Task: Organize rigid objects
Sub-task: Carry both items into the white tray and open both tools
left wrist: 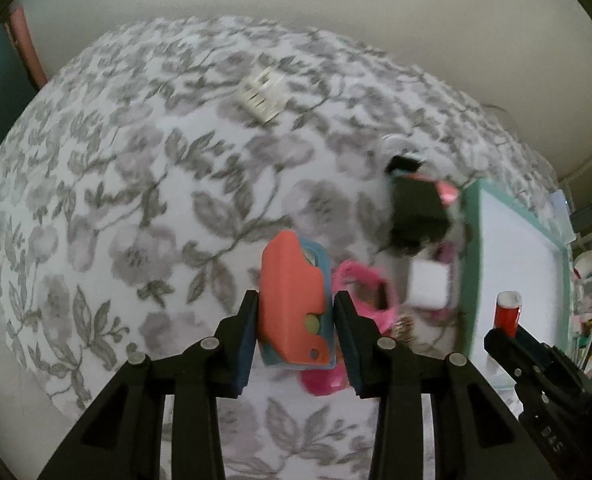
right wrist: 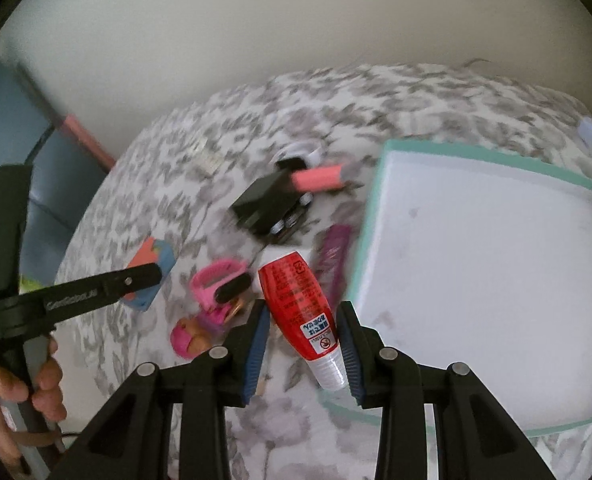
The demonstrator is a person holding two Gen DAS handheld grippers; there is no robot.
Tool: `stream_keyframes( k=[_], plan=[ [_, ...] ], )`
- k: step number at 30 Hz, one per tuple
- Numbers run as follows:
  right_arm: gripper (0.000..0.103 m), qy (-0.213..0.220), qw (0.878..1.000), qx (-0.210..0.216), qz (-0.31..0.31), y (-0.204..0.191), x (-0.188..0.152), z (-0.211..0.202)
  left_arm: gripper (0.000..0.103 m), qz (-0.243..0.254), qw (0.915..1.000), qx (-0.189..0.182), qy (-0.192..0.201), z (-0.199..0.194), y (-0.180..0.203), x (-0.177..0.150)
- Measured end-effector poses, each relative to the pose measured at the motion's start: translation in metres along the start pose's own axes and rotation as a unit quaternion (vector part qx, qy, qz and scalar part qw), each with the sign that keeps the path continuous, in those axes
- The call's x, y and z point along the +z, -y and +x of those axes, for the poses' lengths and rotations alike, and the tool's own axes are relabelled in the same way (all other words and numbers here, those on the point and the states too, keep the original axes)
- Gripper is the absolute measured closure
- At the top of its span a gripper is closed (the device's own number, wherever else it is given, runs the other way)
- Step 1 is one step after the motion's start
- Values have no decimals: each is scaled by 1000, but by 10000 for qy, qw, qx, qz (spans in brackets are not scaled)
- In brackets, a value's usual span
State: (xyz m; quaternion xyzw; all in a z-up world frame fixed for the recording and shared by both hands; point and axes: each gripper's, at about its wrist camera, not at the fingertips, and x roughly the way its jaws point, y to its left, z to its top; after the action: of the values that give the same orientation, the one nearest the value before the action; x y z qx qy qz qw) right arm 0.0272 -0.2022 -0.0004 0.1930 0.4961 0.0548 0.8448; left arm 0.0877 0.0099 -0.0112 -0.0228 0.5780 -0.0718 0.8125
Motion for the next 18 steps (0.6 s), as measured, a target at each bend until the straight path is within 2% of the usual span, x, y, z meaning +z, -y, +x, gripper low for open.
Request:
stream_keyframes(
  k=[3, 8, 12, 18],
  plan=[
    [66, 142, 9995, -167, 243, 22, 5, -10, 64, 153, 9998, -40, 93, -10, 26, 7],
    [66, 371, 9948, -708, 625, 64, 11, -28, 64, 600, 9977, -296, 76, -11, 97, 9],
    [66, 478, 9860, -1219, 1036, 104, 12, -39, 64, 952, 9941, -516, -38, -1, 154, 2],
    [66, 644, 9716, -1823, 1367, 147, 11, -56, 64, 1348, 9888, -630, -128, 16, 210, -8]
  ],
)
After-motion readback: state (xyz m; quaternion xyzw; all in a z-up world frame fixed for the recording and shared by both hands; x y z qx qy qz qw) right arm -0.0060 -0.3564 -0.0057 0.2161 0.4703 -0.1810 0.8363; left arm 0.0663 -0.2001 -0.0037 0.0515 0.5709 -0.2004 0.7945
